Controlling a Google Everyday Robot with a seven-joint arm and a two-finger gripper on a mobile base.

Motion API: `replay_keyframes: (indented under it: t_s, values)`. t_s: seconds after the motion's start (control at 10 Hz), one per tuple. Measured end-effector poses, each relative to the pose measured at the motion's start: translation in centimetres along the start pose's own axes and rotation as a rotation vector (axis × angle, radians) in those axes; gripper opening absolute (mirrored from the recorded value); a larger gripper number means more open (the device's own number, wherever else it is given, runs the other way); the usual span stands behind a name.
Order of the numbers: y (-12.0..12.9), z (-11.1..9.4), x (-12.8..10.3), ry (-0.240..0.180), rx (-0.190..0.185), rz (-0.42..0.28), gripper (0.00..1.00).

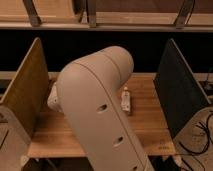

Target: Place the eraser on the white sponge

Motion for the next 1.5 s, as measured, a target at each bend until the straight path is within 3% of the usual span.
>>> replay_keyframes:
  t_s: [0.3,0.7,0.9,1.0,1.2,1.5]
  values:
    - [-0.9,1.3,-0.2,0.019,-0.022,-0.003,0.66]
    - [-2.1,0.7,-0.2,0.027,0.007,-0.004,0.26]
    - [-1.8,0.9,0.2,0.025,0.000,0.002,0.06]
    - [-1.6,1.0,0.3,0.021,-0.003,0.003,0.00]
    - [-1.6,0.3,0.4,0.006,0.000,0.008,0.00]
    - [-2.1,-2.9,0.1,-0.044,0.048,0.003,0.00]
